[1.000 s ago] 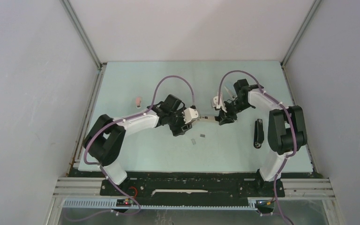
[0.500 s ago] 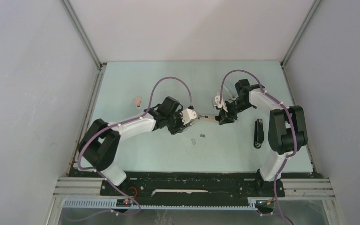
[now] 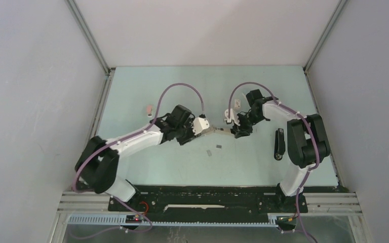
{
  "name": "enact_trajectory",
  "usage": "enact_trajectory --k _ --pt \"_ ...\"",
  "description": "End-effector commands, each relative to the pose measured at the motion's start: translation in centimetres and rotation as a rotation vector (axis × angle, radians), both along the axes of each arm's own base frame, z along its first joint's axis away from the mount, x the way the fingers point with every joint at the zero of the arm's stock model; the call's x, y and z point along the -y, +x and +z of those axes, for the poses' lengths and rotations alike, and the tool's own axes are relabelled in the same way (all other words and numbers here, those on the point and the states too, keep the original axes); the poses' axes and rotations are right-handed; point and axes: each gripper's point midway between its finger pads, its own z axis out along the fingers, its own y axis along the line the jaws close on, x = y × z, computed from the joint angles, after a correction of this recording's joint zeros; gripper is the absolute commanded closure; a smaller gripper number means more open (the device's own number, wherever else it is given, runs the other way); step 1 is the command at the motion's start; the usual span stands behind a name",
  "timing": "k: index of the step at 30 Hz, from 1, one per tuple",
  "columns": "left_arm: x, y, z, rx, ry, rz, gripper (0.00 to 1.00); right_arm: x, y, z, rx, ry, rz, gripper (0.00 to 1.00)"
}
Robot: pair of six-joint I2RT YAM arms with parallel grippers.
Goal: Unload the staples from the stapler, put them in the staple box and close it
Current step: Unload the staple at the center of the board.
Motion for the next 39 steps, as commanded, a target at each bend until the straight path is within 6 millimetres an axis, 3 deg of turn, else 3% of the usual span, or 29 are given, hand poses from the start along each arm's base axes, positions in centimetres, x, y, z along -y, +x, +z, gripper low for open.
enact_trajectory --k 1,2,4,8,12,16,20,23,28,39 --pt "1.6 0.2 -2.2 -0.097 -0.014 0.048 0.88 -0.4 1.1 -0.7 0.103 -0.088 0.016 1.0" --pt "1.6 0.5 -2.6 -0.108 -0.004 0.075 0.77 -0.3 1.1 -0.9 0.099 -0.096 0.014 1.0" --pt "1.4 0.6 -3.1 -0.127 0.012 0.112 0.64 -0.3 1.0 -1.2 0.092 -0.103 0.013 1.0" --pt "1.0 1.1 -2.3 -0.09 -0.008 0.171 0.3 -0.3 0.8 -1.2 0.086 -0.105 0.012 1.0" --pt "1.0 1.3 -0.3 -0.038 -0.085 0.174 0.15 -0.7 0.5 -0.4 0.076 -0.071 0.015 1.0" --pt "0.8 1.3 1.0 -0.013 -0.152 0.16 0.13 -1.0 0.0 0.7 0.066 -0.024 0.019 1.0" --pt "1.0 1.4 1.9 -0.004 -0.194 0.124 0.12 -1.3 -0.7 3.3 0.003 0.073 0.016 1.0" --pt "2.0 1.0 2.4 0.001 -0.24 0.052 0.12 -1.7 -1.5 5.7 -0.055 0.139 0.024 1.0" --pt "3.3 0.8 2.5 -0.003 -0.29 -0.021 0.12 -2.4 -1.9 8.1 -0.111 0.195 -0.004 1.0" --pt "2.8 1.5 2.2 -0.022 -0.417 0.091 0.11 -4.2 0.2 8.8 -0.192 0.215 -0.197 1.0"
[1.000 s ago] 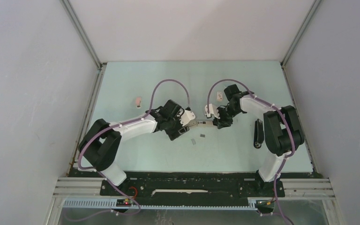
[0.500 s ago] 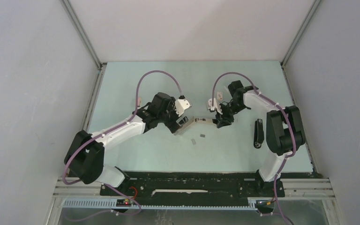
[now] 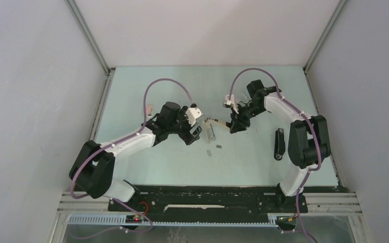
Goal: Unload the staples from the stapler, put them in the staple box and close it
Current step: Unload the staple at the center of the board.
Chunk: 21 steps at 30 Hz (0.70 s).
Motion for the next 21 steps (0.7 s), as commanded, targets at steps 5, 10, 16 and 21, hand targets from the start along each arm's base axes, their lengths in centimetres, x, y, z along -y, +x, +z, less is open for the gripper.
enact_trajectory --k 5,10,16,21 --pt "0.0 -0.7 1.5 0.056 -0.248 0.083 0.07 -2.7 1.3 6.5 0.026 0.125 -0.18 1.0" --pt "-0.9 -1.6 5.2 0.169 -0.45 0.111 0.03 -3.5 2.0 8.7 0.01 0.097 -0.427 1.0" --pt "-3.8 -1.8 8.4 0.3 -0.513 0.225 0.0 -3.7 1.8 7.9 -0.118 0.057 -0.632 1.0" --pt "-5.1 -2.0 8.8 0.327 -0.535 0.28 0.0 -2.1 3.3 7.3 -0.018 0.046 -0.863 1.0"
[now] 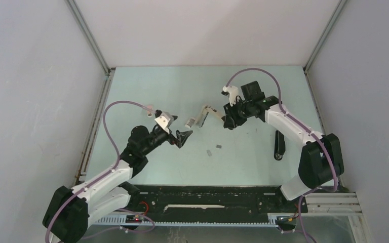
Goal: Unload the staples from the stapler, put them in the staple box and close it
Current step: Unload the staple at the center of the board, then place the stapler at the center of the board.
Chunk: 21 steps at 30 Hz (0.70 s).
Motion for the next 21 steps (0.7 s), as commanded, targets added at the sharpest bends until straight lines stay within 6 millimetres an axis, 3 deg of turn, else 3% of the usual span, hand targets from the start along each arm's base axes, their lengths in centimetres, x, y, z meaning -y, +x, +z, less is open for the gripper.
enact_trajectory --k 1,7,21 --pt "-1.4 0.3 0.0 0.007 -0.054 0.085 0.0 0.9 2.7 3.1 0.149 0.028 -0.286 1.0" --pt "-1.3 0.4 -0.3 -0.008 -0.071 0.085 0.0 1.8 2.9 3.7 0.178 0.052 -0.416 1.0" --pt "-0.6 0.9 -1.0 -0.044 -0.058 0.065 0.0 0.9 1.6 3.0 0.167 0.077 -0.325 1.0"
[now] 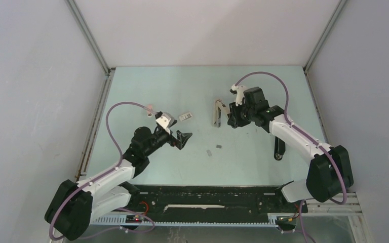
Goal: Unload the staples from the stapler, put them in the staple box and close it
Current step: Place the stapler at the center of the board.
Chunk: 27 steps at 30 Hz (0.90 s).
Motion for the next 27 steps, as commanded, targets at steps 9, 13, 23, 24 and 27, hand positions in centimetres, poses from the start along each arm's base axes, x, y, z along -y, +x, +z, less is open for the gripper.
enact_trajectory --k 9,13,23,24,27 --pt "-1.2 1.3 2.3 0.037 -0.107 0.085 0.0 -3.8 -2.9 4.5 0.281 0.074 0.603 1.0" --pt "-0.5 0.2 1.9 0.075 -0.076 0.004 0.0 -4.4 -3.7 4.7 0.36 0.089 0.766 1.0" --pt "1.7 -3.8 0.3 0.111 -0.125 -0.226 0.01 -6.3 -6.4 5.6 0.503 0.214 1.149 1.0" --pt "1.9 -4.2 0.3 0.116 -0.141 -0.246 0.0 -6.2 -6.8 5.7 0.511 0.225 1.179 1.0" --pt "1.9 -5.1 -0.1 0.148 -0.159 -0.276 0.0 -6.1 -7.6 6.0 0.516 0.246 1.233 1.0"
